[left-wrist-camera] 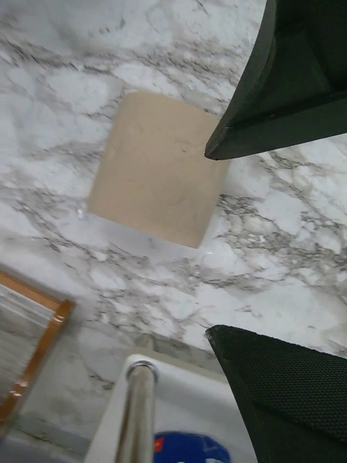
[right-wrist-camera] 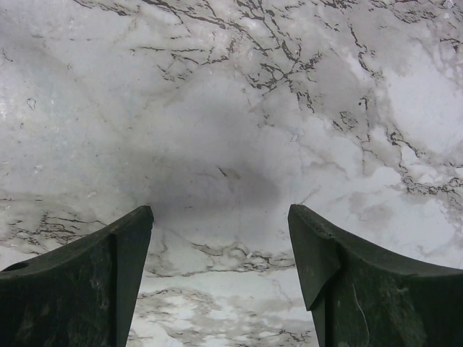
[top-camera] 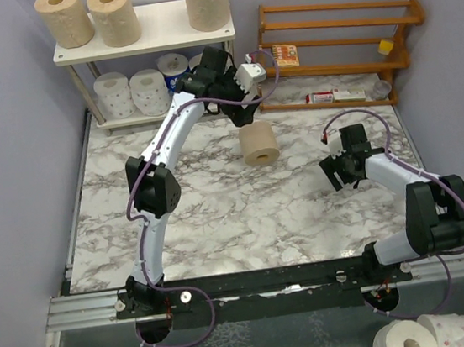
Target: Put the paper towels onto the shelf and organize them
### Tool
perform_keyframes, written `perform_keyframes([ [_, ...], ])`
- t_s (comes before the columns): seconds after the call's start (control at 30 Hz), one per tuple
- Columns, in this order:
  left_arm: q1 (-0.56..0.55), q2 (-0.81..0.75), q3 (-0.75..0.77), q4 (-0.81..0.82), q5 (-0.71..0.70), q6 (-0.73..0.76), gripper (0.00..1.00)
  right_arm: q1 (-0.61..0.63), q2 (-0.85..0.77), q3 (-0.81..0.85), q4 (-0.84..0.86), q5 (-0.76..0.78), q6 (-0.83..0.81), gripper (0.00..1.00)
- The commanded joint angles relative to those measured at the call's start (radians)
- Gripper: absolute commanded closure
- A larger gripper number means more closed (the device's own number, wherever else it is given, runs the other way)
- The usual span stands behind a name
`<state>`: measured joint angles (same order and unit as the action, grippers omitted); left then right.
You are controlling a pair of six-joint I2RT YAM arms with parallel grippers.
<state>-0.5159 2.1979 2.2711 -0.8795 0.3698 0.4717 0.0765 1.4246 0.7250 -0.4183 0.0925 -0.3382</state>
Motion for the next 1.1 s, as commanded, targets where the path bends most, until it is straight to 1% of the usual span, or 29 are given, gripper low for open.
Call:
perform_keyframes([
  [0.0,0.017,0.112,0.255,-0.195,0.391,-0.005,0.01,0.003,0.018,-0.025,-0.027,0.035,-0.010,0.23],
  [0.2,0.080,0.193,0.258,-0.164,0.680,-0.030,0.01,0.003,0.047,-0.022,-0.030,0.036,-0.010,0.23],
  [0.27,0.094,0.221,0.265,-0.162,0.724,-0.031,0.01,0.003,0.065,-0.019,-0.031,0.042,-0.006,0.23],
  [0.4,0.121,0.269,0.295,-0.143,0.720,-0.035,0.01,0.003,0.090,-0.015,-0.034,0.038,-0.008,0.23],
  [0.5,0.145,0.285,0.278,-0.073,0.744,-0.083,0.01,0.003,0.111,-0.013,-0.036,0.044,-0.006,0.23],
  [0.57,0.159,0.293,0.245,0.009,0.763,-0.142,0.01,0.003,0.120,-0.015,-0.036,0.047,-0.005,0.23],
  [0.7,0.178,0.341,0.222,0.163,0.848,-0.319,0.02,0.003,0.127,-0.013,-0.037,0.045,-0.006,0.23],
  [0.83,0.177,0.365,0.193,0.250,0.858,-0.396,0.02,0.003,0.132,-0.013,-0.037,0.047,-0.005,0.24],
  [1.0,0.177,0.388,0.182,0.272,0.833,-0.415,0.02,0.003,0.135,-0.013,-0.037,0.047,-0.005,0.24],
  [1.07,0.177,0.392,0.173,0.272,0.810,-0.415,0.05,0.003,0.136,-0.012,-0.037,0.047,-0.005,0.24],
])
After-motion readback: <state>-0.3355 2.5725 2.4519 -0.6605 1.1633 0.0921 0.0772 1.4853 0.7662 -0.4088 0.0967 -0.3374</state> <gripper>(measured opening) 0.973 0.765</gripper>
